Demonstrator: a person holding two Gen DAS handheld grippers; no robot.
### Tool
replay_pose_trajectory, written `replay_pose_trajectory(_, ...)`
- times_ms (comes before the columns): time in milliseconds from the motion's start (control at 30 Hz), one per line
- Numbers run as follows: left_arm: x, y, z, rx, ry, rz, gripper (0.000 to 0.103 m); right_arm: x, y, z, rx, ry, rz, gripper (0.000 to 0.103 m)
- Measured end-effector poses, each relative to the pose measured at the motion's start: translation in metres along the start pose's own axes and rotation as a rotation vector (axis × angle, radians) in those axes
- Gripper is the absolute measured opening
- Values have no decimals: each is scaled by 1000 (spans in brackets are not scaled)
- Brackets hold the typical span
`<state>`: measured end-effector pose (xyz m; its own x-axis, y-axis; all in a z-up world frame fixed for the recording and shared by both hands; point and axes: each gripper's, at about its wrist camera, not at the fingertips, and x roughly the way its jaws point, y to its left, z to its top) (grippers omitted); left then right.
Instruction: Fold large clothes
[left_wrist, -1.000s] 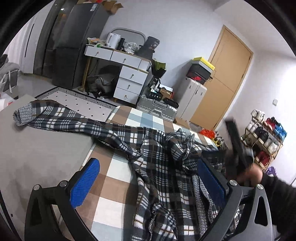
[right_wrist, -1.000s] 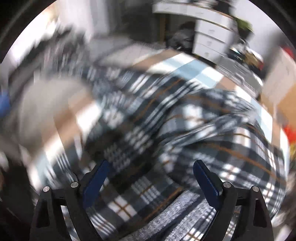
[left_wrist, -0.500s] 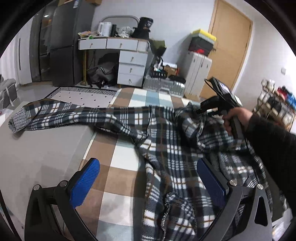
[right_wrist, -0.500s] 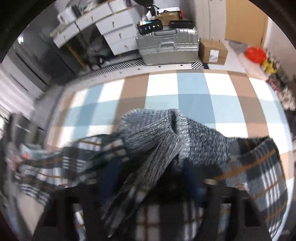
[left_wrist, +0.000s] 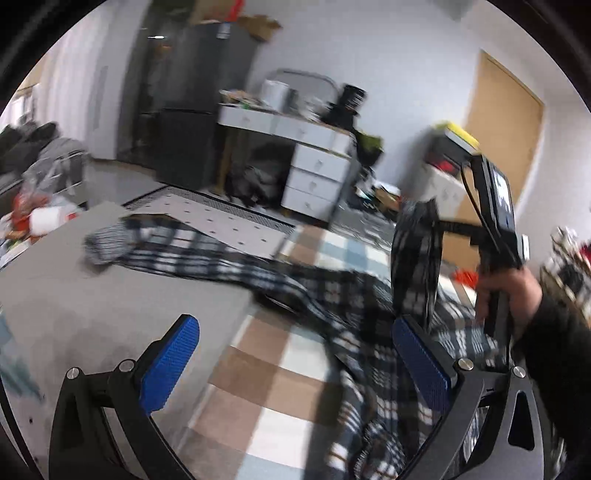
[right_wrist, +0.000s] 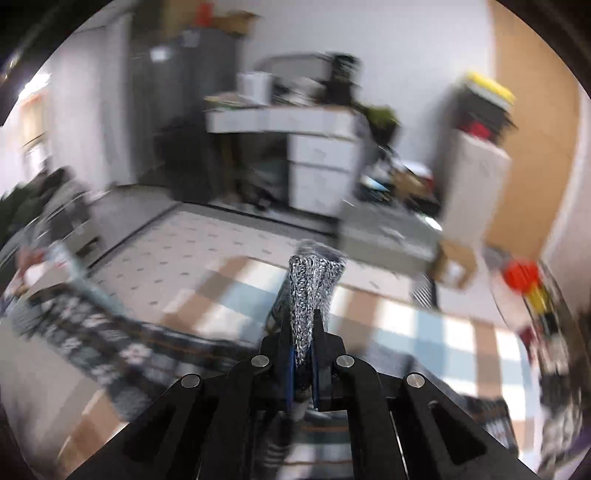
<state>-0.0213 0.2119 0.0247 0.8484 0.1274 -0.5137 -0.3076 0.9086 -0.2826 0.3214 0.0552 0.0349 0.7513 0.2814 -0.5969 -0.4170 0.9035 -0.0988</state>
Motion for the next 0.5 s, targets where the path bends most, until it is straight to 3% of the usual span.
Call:
replay_pose_trajectory(167,-2,15,6,-63,-22,31,102,45,86,-27,-49,109,209,8)
replay_pose_trajectory(267,-5,15,6,-60,-34,21,102,90,112,-61,113,337,462,12)
replay_pose_trajectory(333,-6,15,6,-58,-39,15,102,105,115,-84,213,425,571,24)
replay_pose_trajectory(367,-7,15,5,-58,-39,9,102,105,113,-90,251,443,615,36)
replay_pose_trajectory(467,-6,16,5,-56,-34,-5,102,84,87,-96,334,403,735,48)
replay_pose_trajectory(500,-5,17,5,-56,-34,-5,102,71,72,-95,358,369,745,62)
